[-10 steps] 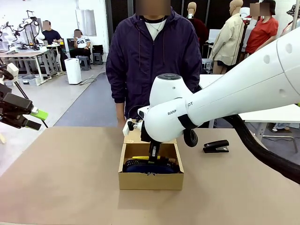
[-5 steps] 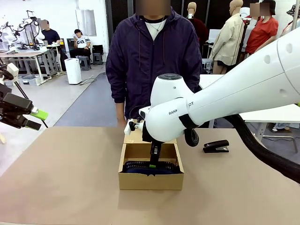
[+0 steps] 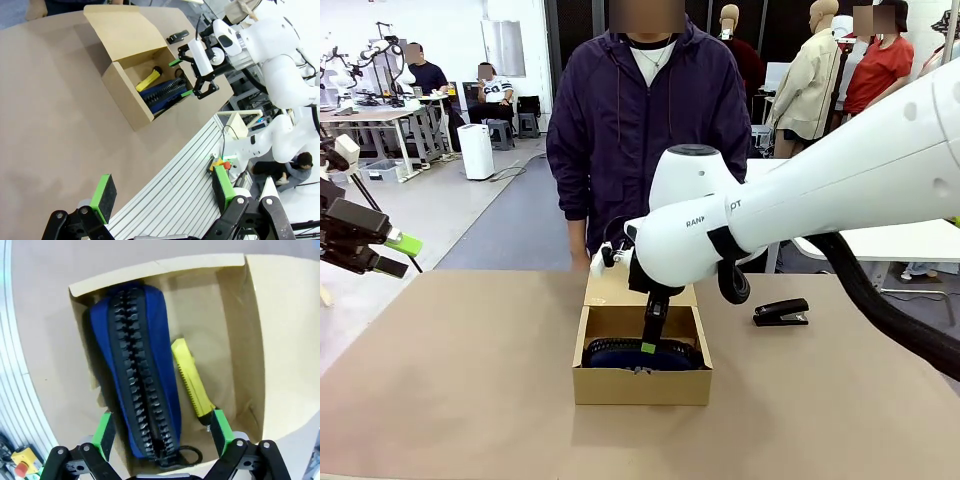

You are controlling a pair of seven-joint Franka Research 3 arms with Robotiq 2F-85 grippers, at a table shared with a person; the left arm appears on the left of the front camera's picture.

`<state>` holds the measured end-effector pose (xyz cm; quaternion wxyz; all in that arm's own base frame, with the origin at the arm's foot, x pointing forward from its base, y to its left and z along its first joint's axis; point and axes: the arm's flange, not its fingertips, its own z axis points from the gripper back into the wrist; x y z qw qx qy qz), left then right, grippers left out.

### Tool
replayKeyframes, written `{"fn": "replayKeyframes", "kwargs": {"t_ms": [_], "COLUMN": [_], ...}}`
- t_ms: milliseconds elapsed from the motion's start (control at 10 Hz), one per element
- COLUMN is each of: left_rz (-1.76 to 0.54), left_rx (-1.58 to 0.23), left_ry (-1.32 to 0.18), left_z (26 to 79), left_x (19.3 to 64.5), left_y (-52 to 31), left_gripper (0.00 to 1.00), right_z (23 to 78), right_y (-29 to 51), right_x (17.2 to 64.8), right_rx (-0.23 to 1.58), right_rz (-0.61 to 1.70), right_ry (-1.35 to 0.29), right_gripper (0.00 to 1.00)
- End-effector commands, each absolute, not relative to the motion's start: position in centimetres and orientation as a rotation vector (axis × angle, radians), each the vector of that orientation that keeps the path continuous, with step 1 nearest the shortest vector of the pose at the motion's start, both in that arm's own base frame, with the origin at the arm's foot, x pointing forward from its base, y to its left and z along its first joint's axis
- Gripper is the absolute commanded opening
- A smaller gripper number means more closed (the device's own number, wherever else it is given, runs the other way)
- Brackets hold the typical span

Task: Pack the items into the box.
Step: Pick up the item indicated by the person and place it inside the Mailer Box.

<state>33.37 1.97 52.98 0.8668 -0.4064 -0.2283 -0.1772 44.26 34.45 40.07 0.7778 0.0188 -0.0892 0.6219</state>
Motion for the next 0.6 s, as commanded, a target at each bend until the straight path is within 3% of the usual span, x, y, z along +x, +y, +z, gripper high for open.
{"fn": "replayKeyframes", "kwargs": {"t_ms": [0, 300, 500], "left_rz": [-0.377, -0.377, -0.377], "left_rx": [-0.851, -0.851, -0.851], "left_ry": [-0.471, -0.471, -0.471], "left_z": [53.0, 53.0, 53.0], "left_x": [33.3, 33.3, 33.3], "left_y": [2.2, 2.2, 2.2], "left_gripper": [1.00, 1.00, 1.00], "right_z": [42.0, 46.3, 48.0], "right_y": [32.2, 25.8, 16.6], "right_x": [43.5, 43.0, 41.6], "right_rx": [0.082, 0.126, 0.359], "right_rz": [1.320, 1.097, 0.840], "right_ry": [-0.164, -0.069, 0.045], "right_gripper": [1.00, 1.00, 1.00]}}
